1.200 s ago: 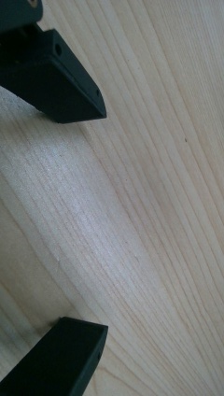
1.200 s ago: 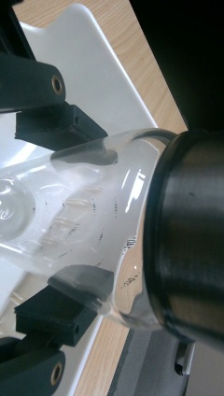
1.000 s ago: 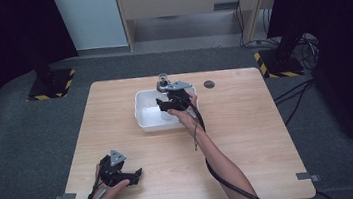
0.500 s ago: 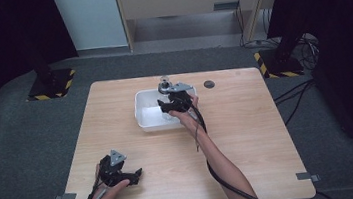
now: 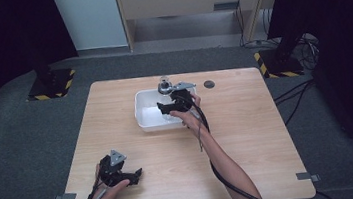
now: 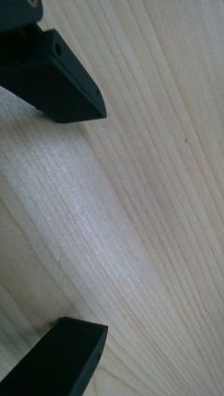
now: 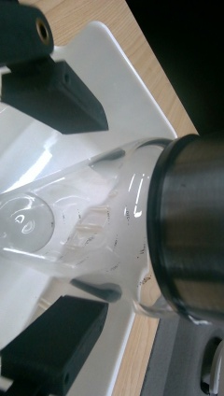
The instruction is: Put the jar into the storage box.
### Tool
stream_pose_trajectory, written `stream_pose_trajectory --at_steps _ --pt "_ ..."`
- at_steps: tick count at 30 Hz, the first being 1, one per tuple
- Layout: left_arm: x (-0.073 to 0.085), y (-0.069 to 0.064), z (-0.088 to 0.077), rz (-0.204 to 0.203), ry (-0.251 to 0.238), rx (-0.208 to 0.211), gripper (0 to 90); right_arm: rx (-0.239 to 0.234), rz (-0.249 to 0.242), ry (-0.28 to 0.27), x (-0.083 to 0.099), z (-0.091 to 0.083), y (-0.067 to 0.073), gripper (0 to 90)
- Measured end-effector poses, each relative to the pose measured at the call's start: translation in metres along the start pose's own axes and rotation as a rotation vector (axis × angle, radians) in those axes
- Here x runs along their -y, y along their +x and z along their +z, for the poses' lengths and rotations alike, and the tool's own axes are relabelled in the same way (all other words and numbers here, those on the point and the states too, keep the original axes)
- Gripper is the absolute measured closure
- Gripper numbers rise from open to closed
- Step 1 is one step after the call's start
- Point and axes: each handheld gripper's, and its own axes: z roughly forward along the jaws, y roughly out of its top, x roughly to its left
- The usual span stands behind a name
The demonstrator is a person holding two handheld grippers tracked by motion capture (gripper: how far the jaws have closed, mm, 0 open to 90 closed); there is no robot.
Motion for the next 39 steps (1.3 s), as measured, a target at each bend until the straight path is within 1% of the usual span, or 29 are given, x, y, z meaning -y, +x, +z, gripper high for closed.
stream_pose_trajectory --at_steps 3,5,9,15,21,27,32,39 --pt "0.000 0.000 0.000 0.001 0.001 0.000 0.0 0.005 0.015 0.000 -0.001 -0.005 -0.001 4.9" --pt "0.000 0.000 0.000 0.000 0.000 0.000 0.0 0.006 0.018 0.001 -0.001 -0.009 -0.001 4.5" --pt "0.000 0.000 0.000 0.000 0.000 0.000 0.0 -0.005 0.003 -0.003 -0.001 -0.017 0.001 3.7" --pt "0.000 0.000 0.000 0.000 0.000 0.000 0.0 -0.010 -0.004 -0.013 -0.001 -0.028 0.003 3.5" --pt "0.000 0.000 0.000 -0.001 0.000 0.000 0.0 -0.020 -0.009 -0.023 0.001 -0.036 0.004 3.6" --pt "0.000 0.000 0.000 -0.001 -0.001 0.000 0.0 -0.025 -0.012 -0.027 0.006 -0.043 0.007 3.8" --pt "0.000 0.000 0.000 -0.001 0.000 0.000 0.0 -0.041 -0.011 -0.038 0.011 -0.050 0.011 3.9" --pt "0.000 0.000 0.000 -0.001 0.000 0.000 0.0 -0.050 -0.019 -0.043 0.016 -0.058 0.013 4.0"
